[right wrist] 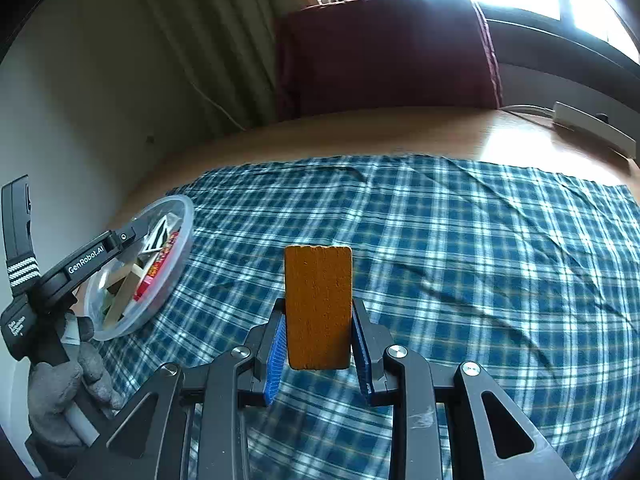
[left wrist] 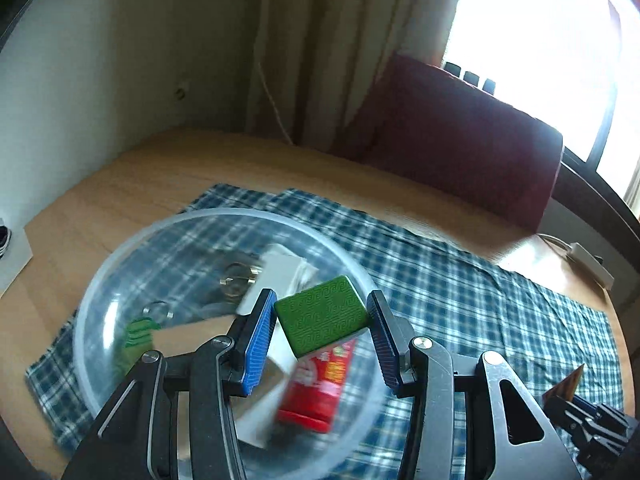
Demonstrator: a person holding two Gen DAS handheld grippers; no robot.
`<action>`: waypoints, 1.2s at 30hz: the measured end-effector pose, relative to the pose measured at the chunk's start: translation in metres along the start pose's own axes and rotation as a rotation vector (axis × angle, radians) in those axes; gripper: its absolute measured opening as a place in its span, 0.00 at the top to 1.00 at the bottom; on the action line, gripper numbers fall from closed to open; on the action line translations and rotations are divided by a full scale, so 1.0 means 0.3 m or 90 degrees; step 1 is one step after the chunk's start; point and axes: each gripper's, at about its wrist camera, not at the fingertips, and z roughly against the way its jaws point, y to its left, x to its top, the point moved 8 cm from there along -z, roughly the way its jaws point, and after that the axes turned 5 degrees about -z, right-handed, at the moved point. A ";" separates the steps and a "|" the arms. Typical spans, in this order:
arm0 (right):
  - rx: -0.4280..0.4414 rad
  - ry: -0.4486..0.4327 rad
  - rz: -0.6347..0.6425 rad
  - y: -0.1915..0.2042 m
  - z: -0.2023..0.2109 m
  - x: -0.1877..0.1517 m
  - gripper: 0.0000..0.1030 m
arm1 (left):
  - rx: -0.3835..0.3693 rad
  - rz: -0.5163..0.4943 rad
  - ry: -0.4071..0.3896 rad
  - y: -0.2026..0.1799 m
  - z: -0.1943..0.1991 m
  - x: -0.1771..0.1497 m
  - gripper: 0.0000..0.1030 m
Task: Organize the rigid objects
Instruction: 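Carry the green block into the clear bowl and open the left gripper, then lower the orange block into the clear bowl and open the right gripper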
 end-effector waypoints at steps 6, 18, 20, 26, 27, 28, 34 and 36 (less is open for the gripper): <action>0.006 -0.002 0.039 0.104 -0.022 0.020 0.70 | 0.035 0.015 -0.024 0.191 0.017 0.000 0.54; 0.042 0.006 0.107 0.347 -0.099 0.046 0.70 | 0.065 0.072 -0.037 0.388 0.051 -0.058 0.35; 0.047 0.008 0.115 0.382 -0.122 0.048 0.70 | 0.069 0.082 -0.037 0.415 0.065 -0.071 0.34; 0.062 0.020 0.134 0.473 -0.181 0.056 0.70 | 0.086 0.102 -0.051 0.394 0.116 -0.105 0.25; 0.066 0.022 0.138 0.491 -0.189 0.055 0.70 | 0.088 0.107 -0.053 0.389 0.132 -0.111 0.25; 0.069 0.023 0.143 0.508 -0.197 0.052 0.70 | 0.088 0.112 -0.055 0.379 0.144 -0.116 0.25; 0.087 0.033 0.158 0.577 -0.233 0.040 0.70 | 0.086 0.123 -0.063 0.216 0.202 -0.142 0.24; 0.094 0.038 0.158 0.587 -0.234 0.035 0.70 | 0.088 0.128 -0.064 0.151 0.218 -0.150 0.23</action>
